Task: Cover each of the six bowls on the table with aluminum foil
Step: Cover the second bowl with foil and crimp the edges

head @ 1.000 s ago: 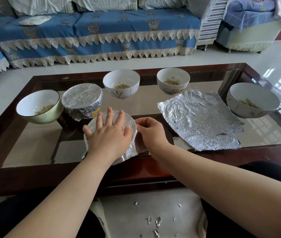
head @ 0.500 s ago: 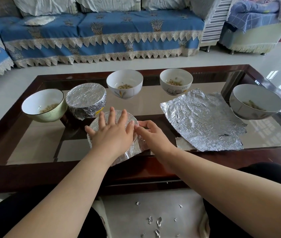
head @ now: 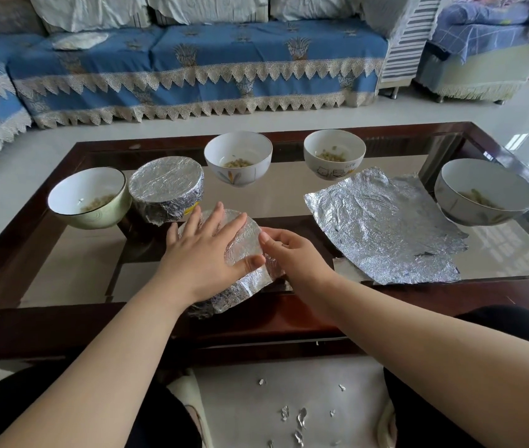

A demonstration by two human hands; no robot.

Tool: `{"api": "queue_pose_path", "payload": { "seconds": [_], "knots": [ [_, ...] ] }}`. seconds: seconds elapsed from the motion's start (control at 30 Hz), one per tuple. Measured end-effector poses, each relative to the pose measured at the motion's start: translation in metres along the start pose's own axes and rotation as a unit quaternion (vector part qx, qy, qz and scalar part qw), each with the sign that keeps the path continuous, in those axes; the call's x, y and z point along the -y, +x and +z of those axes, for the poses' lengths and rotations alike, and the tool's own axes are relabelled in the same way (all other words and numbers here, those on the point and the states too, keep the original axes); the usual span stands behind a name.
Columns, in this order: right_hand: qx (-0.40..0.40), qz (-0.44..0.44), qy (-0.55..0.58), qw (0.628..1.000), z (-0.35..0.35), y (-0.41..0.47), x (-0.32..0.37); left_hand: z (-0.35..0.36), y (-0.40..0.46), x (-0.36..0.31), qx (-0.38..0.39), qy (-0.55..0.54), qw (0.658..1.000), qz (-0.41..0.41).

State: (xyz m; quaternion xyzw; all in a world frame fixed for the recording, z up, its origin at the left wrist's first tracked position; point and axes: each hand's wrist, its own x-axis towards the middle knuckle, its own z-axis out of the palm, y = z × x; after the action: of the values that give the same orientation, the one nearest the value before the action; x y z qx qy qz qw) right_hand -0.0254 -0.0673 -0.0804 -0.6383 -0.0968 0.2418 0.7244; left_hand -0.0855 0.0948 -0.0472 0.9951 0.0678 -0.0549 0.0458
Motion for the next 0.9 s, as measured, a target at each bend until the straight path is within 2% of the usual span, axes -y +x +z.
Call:
{"api": "queue_pose_path", "payload": {
  "seconds": [0.17, 0.43, 0.9],
  "knots": [
    [-0.05, -0.023, 0.006, 0.998, 0.006, -0.005, -0.006, 0.002, 0.0, -0.002, -0.002, -0.004, 1.0, -0.012],
    [-0.082, -0.019, 0.007, 0.996, 0.013, -0.002, -0.009, 0.001, 0.0, -0.004, -0.009, -0.003, 1.0, -0.015],
    [-0.107, 0.047, -0.008, 0.993, 0.018, 0.01, -0.014, 0.007, 0.003, -0.003, -0.021, 0.01, 1.0, -0.021]
  ]
}}
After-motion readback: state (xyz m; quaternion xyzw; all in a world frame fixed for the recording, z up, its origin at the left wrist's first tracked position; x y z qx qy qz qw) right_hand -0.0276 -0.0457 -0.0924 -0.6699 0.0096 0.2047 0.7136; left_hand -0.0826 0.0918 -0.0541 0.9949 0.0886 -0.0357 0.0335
